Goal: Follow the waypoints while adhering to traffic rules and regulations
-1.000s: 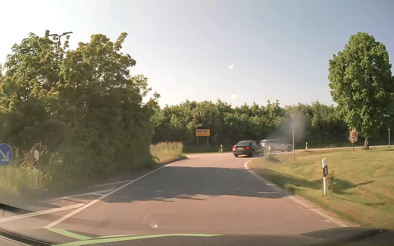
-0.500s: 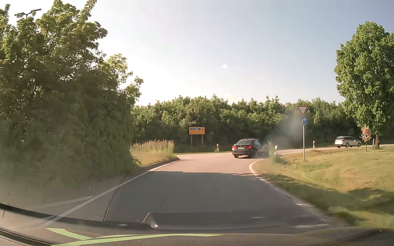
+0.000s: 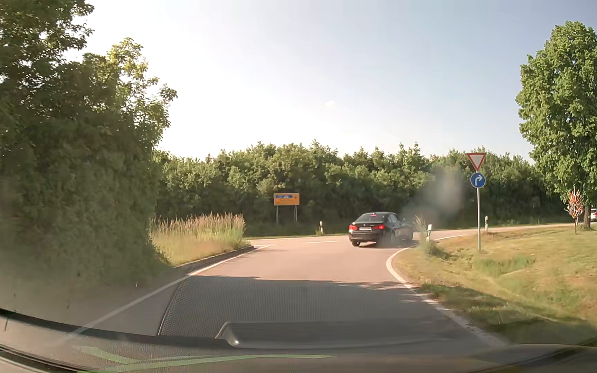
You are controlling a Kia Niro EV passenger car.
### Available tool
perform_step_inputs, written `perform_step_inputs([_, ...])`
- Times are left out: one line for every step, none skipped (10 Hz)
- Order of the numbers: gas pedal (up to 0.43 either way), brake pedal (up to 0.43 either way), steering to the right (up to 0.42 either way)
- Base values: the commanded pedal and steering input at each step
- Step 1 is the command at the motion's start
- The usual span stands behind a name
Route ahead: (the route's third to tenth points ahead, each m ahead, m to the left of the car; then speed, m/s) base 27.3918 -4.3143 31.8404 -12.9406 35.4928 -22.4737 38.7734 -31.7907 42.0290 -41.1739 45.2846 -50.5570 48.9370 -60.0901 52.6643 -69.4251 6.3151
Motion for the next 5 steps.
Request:
perform_step_inputs([0.000,0.201,0.035])
perform_step_inputs([0.000,0.207,0.036])
perform_step_inputs([0.000,0.220,0.038])
perform_step_inputs([0.000,0.226,0.038])
perform_step_inputs([0.000,0.232,0.039])
